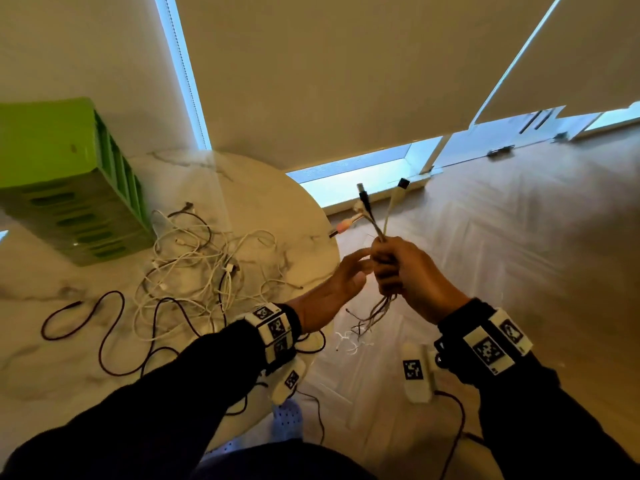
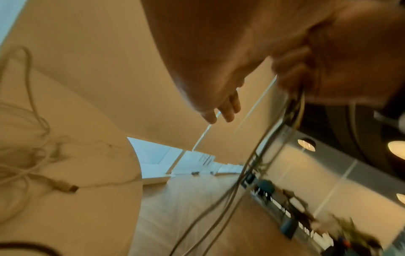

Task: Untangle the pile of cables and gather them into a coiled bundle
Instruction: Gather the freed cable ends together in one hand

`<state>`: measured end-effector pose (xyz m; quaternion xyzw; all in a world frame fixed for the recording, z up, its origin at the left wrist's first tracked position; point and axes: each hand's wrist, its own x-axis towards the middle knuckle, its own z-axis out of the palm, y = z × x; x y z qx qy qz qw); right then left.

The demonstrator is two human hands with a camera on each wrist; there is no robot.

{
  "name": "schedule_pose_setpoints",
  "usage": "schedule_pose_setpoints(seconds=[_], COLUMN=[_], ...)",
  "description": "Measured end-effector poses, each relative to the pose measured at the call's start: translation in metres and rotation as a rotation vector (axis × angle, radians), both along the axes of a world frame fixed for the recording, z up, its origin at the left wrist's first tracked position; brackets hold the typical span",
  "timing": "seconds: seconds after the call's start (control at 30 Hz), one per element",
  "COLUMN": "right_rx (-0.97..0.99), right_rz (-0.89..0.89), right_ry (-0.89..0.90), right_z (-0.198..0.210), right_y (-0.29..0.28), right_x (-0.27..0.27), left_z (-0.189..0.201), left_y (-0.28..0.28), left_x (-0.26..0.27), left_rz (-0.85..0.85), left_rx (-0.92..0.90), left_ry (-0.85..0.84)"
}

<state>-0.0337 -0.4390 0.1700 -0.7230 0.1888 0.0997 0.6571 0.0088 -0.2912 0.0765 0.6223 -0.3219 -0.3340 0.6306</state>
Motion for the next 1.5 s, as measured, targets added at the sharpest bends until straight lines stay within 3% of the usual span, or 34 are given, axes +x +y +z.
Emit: schedule_pose_setpoints(seconds=[0.1, 0.17, 0.33, 0.47, 0.57, 0.63, 0.73, 0.8, 0.87, 0.97, 1.1, 1.2, 1.27, 1.33, 1.43, 1.5], right_rx=[-0.072, -0.099, -0.142, -0.028, -0.251, -0.464, -0.660, -0.648, -0.590, -0.548, -0.470, -0.151, -0.080, -0.206, -0.580, -0.659], right_rz=[0.287, 0.427, 0.558, 0.707, 0.980, 0.976, 0.763, 0.806, 0.978, 1.209, 1.399, 1.282, 1.049, 0.965, 1.046, 0.959], right_ry=[0.082, 0.089, -0.012, 0.093, 0.232, 0.153, -0.087, -0.176, -0.215, -0.211, -0.056, 0.040, 0.071, 0.146, 0.173, 0.159], right_z=[-0.010, -0.015, -0.025, -0.046, -0.071, -0.087, -0.098, -0.102, -0.114, -0.141, -0.154, -0.155, -0.153, -0.164, -0.184, -0.200], right_y=[0.016, 0.028, 0.055, 0.064, 0.053, 0.046, 0.052, 0.075, 0.106, 0.151, 0.177, 0.189, 0.178, 0.175, 0.152, 0.142], right_x=[0.004, 0.009, 0.025, 0.037, 0.059, 0.081, 0.103, 0.101, 0.087, 0.062, 0.062, 0.084, 0.099, 0.125, 0.142, 0.147], left_z=[0.017, 0.025, 0.033, 0.045, 0.057, 0.060, 0.060, 0.058, 0.055, 0.036, 0.006, -0.004, -0.005, -0.013, -0.015, -0.017], left_y=[0.011, 0.018, 0.046, 0.075, 0.103, 0.119, 0.132, 0.138, 0.143, 0.148, 0.167, 0.203, 0.208, 0.215, 0.209, 0.209], left_x=[0.010, 0.015, 0.030, 0.043, 0.050, 0.055, 0.061, 0.067, 0.072, 0.070, 0.056, 0.051, 0.047, 0.051, 0.046, 0.044], left_rz=[0.125, 0.226, 0.422, 0.323, 0.253, 0.313, 0.540, 0.726, 0.849, 0.967, 1.068, 1.156, 1.160, 1.139, 1.114, 1.105], left_rx=[-0.143, -0.105, -0.054, -0.149, -0.188, -0.172, -0.248, -0.398, -0.494, -0.385, -0.133, -0.094, -0.082, -0.059, -0.047, -0.045], left_ry=[0.120, 0.123, 0.124, 0.330, 0.490, 0.507, 0.478, 0.477, 0.459, 0.421, 0.346, 0.352, 0.344, 0.376, 0.375, 0.373])
